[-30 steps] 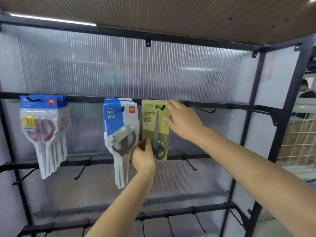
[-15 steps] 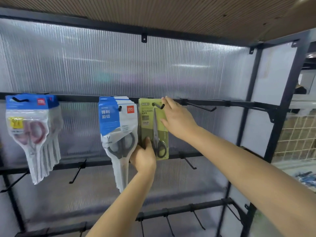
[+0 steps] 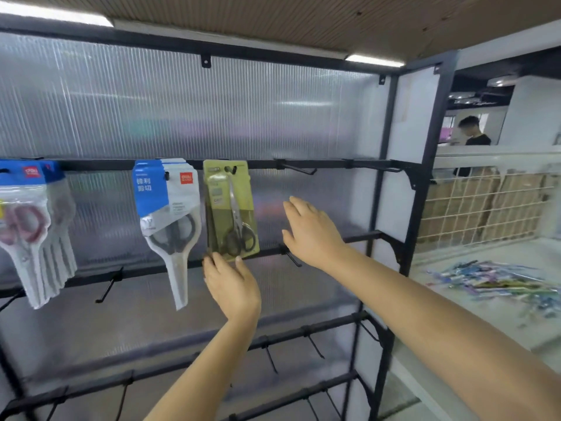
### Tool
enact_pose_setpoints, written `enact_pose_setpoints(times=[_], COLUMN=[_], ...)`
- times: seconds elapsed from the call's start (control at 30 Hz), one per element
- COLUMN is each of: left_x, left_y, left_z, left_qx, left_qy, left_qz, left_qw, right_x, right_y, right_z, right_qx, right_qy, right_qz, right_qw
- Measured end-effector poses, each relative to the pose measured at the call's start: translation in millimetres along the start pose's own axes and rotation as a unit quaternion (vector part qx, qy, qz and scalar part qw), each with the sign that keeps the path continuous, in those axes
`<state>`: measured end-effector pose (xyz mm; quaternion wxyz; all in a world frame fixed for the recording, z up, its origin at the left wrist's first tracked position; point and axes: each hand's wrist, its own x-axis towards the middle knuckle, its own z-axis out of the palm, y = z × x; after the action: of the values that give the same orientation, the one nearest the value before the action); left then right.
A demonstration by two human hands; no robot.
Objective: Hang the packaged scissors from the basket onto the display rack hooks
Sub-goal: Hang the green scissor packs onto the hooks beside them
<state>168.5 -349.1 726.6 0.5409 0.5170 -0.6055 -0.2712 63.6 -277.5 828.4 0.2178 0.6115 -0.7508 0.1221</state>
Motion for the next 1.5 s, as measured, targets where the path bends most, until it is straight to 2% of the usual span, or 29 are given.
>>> enact_pose_setpoints(times=[0.1, 0.2, 0.4, 0.57, 0.7, 0.8, 0.93, 1.13, 1.3, 1.4, 1.5], left_x=[-33.1, -71.6, -153.9, -229.3, -284.4, -326.9, -374.3, -427.3, -460.9, -477.4, -496.8], left_y=[-0.4, 4.3, 18.5, 6.0, -37.7, -87.9, -154.6, -276.8, -393.1, -452.1, -494.0], left_z=[0.6, 5.8, 34.1, 61.0, 86.4, 105.9, 112.0, 124.5, 130.0, 138.6, 159.1], left_qx=[0.008, 0.01, 0.066, 0.075, 0.124, 0.181, 0.227, 0.273, 0.321, 0.354, 0.36], left_qy=[-0.046, -0.13, -0.287, -0.402, -0.496, -0.56, -0.669, -0.746, -0.775, -0.771, -0.77], left_qz=[0.029, 0.073, 0.228, 0.225, 0.224, 0.223, 0.212, 0.205, 0.181, 0.169, 0.173], left_qw=[0.998, 0.989, 0.928, 0.884, 0.83, 0.777, 0.675, 0.572, 0.513, 0.501, 0.498], right_x=[-36.0, -75.7, -169.2, -258.4, -336.6, -397.1, -470.2, -578.1, -655.9, -692.4, -718.3], right_y=[13.3, 31.0, 81.3, 116.3, 127.3, 128.0, 114.3, 63.4, 10.6, -9.9, -18.0], right_z=[3.6, 9.0, 23.0, 50.9, 89.6, 129.2, 184.1, 289.9, 377.3, 428.9, 476.4], right_qx=[0.007, 0.018, 0.022, 0.04, 0.057, 0.073, 0.124, 0.172, 0.205, 0.222, 0.226], right_qy=[-0.021, -0.039, -0.069, -0.106, -0.155, -0.211, -0.275, -0.366, -0.433, -0.463, -0.469], right_qz=[0.029, 0.059, 0.148, 0.255, 0.317, 0.371, 0.468, 0.544, 0.578, 0.588, 0.596], right_qw=[0.999, 0.997, 0.986, 0.96, 0.934, 0.901, 0.831, 0.735, 0.661, 0.625, 0.611])
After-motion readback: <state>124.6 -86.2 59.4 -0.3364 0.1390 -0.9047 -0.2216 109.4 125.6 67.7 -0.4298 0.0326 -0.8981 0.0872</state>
